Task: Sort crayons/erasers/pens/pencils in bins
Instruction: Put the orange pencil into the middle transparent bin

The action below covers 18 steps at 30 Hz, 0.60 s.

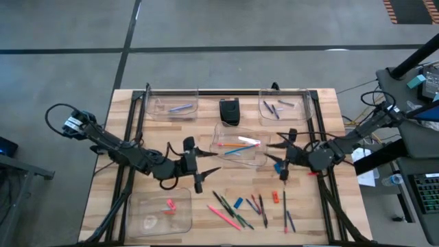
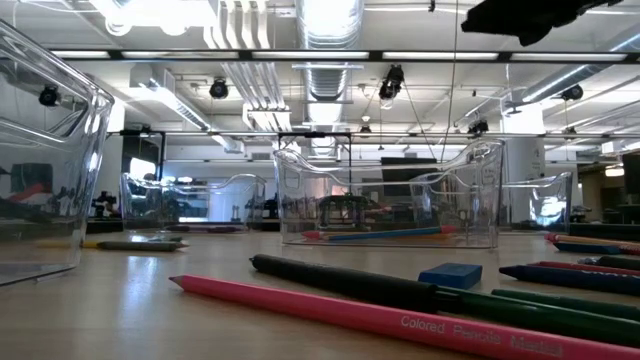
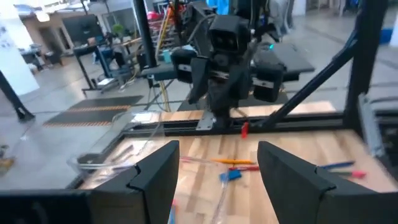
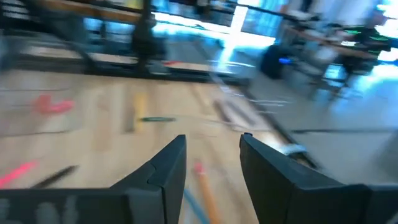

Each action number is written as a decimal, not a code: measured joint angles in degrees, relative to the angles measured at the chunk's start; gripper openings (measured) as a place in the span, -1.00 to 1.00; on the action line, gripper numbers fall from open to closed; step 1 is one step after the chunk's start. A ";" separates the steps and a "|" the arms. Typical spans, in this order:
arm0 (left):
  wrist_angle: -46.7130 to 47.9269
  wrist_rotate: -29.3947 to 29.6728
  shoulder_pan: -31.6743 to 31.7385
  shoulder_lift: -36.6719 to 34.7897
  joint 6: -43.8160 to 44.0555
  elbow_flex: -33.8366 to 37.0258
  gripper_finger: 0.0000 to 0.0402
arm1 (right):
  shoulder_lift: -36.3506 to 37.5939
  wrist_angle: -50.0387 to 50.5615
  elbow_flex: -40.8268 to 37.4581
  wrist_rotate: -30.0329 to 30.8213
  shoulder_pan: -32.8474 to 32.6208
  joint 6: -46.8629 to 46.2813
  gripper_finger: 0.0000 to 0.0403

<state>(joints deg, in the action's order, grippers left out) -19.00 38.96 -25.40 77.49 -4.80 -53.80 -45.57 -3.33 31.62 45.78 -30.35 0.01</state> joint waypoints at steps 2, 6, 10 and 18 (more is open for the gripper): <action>0.20 -1.03 1.56 0.00 -1.34 0.88 0.01 | -0.59 -0.36 0.00 2.64 1.65 -1.87 -0.32; 0.44 -9.45 5.16 -0.88 -2.03 3.22 0.01 | -0.84 -0.02 0.91 -0.97 7.14 -5.93 -0.37; 0.40 -14.01 7.71 -3.27 -0.58 4.51 0.01 | -0.80 0.07 1.38 -8.24 10.57 -4.50 -0.43; 2.98 -14.35 7.11 -9.80 -1.05 4.56 0.01 | -0.18 11.49 3.14 -11.10 10.50 -12.80 -0.48</action>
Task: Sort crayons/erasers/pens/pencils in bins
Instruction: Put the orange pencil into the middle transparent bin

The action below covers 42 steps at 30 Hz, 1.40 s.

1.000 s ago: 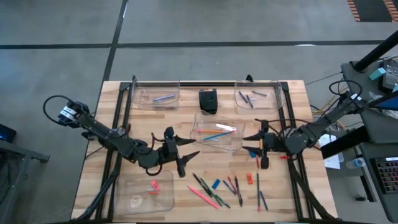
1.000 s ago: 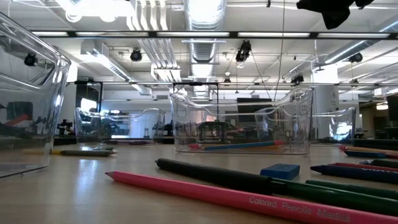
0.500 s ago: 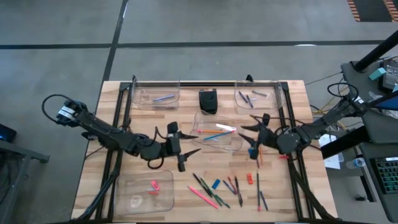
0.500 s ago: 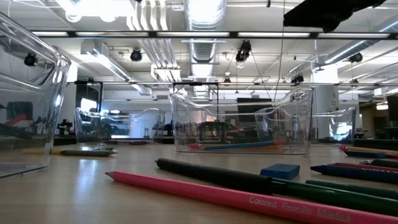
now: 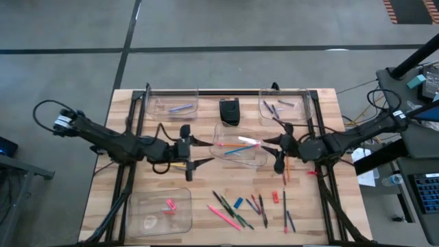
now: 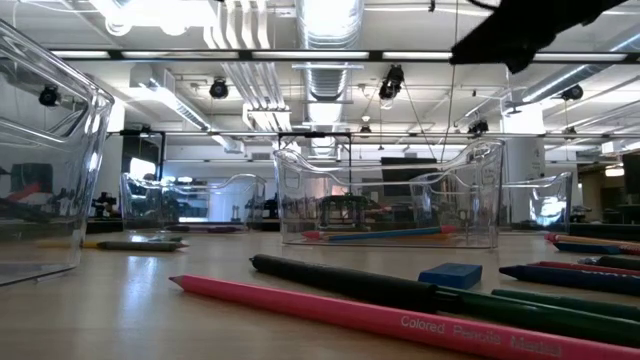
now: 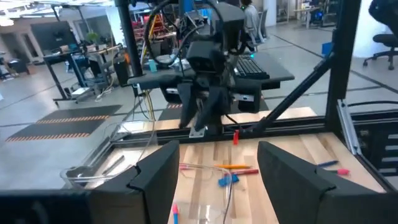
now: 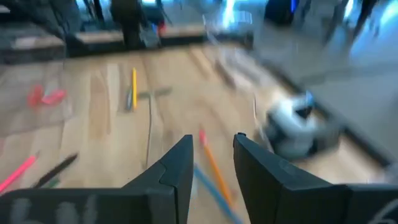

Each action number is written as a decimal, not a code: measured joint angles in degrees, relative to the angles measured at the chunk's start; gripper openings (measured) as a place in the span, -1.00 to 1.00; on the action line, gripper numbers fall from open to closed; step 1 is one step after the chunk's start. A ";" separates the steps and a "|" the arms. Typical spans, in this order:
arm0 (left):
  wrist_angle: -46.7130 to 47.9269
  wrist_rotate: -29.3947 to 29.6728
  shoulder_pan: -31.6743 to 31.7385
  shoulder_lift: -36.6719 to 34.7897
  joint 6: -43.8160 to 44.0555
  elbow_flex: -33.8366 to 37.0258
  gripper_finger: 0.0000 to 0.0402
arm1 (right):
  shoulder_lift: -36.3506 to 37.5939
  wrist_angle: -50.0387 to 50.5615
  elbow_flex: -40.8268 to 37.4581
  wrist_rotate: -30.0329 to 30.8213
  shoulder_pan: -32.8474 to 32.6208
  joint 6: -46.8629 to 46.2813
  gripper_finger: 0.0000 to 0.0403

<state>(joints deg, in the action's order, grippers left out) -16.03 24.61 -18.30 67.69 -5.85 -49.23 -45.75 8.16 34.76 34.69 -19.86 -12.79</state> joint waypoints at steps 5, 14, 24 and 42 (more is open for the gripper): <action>3.87 -0.10 -0.73 -1.51 -0.51 0.04 0.01 | 0.12 21.47 4.92 -0.23 0.02 -18.63 -0.48; 7.01 -0.07 -1.79 -4.02 2.37 0.07 0.01 | -1.29 43.67 9.21 -0.43 0.00 -41.96 -0.50; 8.21 -0.03 -4.05 -5.12 2.47 0.07 0.01 | -1.17 64.22 4.24 -4.74 0.02 -68.59 -0.57; 9.07 0.01 -4.23 -5.06 4.05 0.11 0.01 | -1.73 45.47 -7.67 -4.69 10.91 -66.35 -0.63</action>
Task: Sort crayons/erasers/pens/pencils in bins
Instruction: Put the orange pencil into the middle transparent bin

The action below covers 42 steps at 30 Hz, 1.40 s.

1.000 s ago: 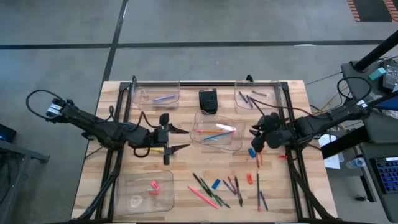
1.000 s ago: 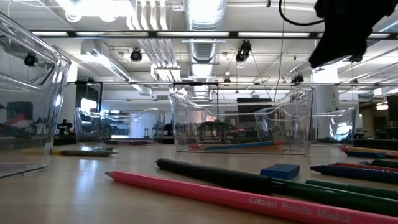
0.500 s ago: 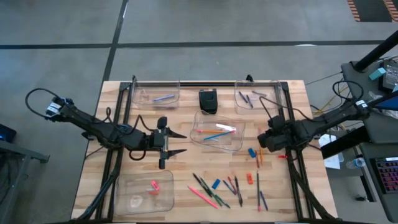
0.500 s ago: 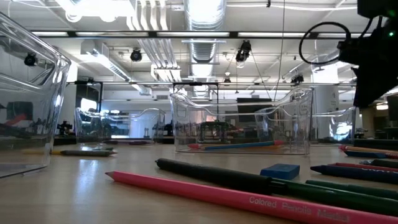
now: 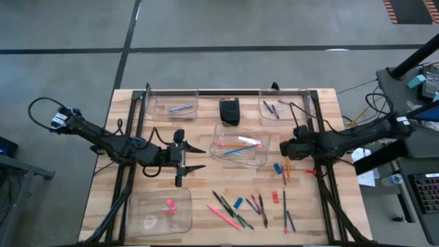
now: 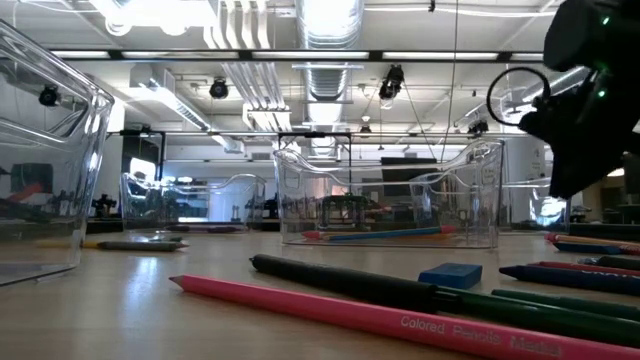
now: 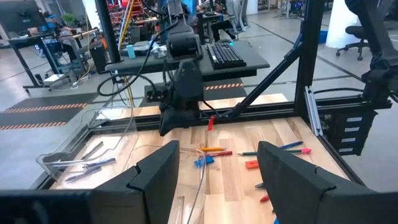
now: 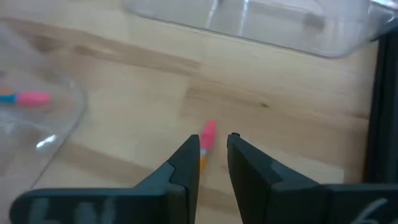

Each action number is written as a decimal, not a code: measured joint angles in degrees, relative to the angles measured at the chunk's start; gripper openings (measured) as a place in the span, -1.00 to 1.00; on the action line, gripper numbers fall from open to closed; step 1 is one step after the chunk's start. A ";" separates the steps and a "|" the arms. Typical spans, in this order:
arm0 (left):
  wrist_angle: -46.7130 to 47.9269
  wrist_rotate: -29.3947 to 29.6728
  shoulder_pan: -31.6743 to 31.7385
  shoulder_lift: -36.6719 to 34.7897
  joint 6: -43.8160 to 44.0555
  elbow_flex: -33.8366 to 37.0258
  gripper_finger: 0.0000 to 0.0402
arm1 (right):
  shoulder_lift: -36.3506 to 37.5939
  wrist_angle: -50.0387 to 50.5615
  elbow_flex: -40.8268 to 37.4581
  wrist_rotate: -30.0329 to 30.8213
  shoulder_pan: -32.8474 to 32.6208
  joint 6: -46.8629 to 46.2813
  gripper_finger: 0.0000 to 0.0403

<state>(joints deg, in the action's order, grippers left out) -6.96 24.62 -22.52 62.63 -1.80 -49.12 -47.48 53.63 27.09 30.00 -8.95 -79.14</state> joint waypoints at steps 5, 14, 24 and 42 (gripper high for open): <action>0.07 0.00 -0.01 0.00 0.17 0.60 0.01 | -1.84 -7.34 -3.63 -1.55 5.10 5.53 -0.60; 0.00 0.07 -0.04 0.02 1.48 1.61 0.01 | -5.87 -14.12 -4.92 -3.58 9.33 10.87 -0.34; -0.08 0.07 -0.02 0.02 1.48 1.64 0.01 | -13.34 -17.85 -5.99 -3.76 10.12 9.23 -0.02; -0.11 0.07 0.00 0.02 1.48 1.70 0.01 | -18.30 -20.21 -6.55 -7.20 10.12 11.66 -0.84</action>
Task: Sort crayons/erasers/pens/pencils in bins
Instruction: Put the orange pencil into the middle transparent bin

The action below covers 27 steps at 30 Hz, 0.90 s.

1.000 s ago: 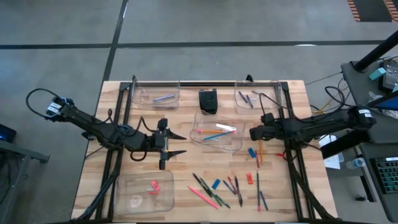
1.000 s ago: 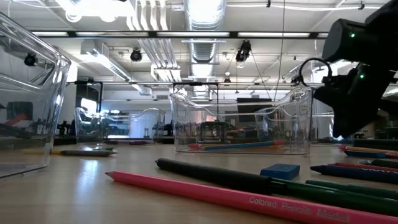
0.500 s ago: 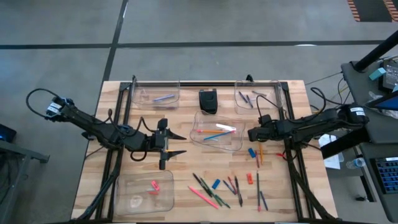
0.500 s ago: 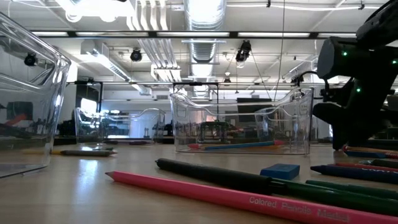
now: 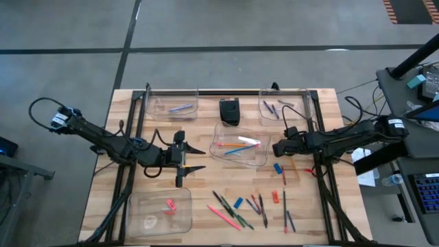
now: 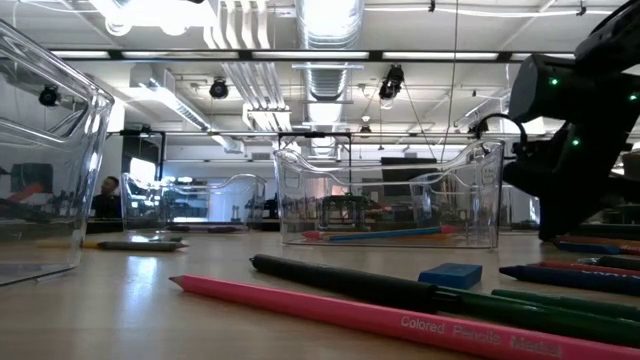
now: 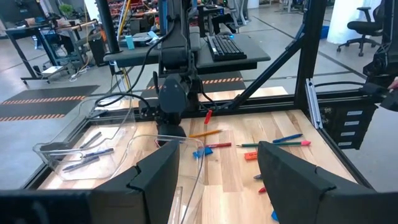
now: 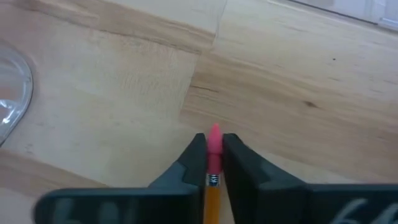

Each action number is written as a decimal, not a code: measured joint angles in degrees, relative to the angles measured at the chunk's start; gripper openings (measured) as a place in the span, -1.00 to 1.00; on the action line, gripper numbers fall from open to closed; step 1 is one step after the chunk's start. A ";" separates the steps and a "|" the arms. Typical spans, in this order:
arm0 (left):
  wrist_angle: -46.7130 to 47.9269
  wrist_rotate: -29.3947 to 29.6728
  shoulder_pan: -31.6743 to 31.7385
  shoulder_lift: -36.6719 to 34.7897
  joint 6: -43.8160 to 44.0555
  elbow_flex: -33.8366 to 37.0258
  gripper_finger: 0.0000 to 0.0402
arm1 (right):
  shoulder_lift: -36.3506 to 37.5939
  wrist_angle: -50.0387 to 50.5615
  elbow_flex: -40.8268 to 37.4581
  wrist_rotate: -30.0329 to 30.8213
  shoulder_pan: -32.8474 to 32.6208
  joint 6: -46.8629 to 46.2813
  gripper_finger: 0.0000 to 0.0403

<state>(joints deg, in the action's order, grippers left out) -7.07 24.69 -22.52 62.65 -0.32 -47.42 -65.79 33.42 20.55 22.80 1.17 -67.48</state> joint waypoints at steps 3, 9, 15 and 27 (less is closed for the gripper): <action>0.00 0.00 0.00 0.00 0.00 0.00 0.01 | 0.79 0.56 0.12 -0.29 0.00 0.68 -0.90; 0.00 -0.02 0.00 0.00 0.01 0.00 0.01 | 2.98 2.44 2.30 -0.40 -0.12 1.65 -0.88; -0.01 -0.02 -0.02 0.00 0.02 0.00 0.01 | 6.62 9.71 7.88 -1.27 -1.10 3.76 -0.88; -0.02 0.00 -0.02 0.00 0.00 0.02 0.01 | 8.38 12.15 25.73 7.88 -5.24 20.34 -0.89</action>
<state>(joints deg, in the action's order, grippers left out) -7.09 24.69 -22.55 62.65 -0.32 -47.40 -57.41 45.57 46.28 30.68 -4.08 -47.14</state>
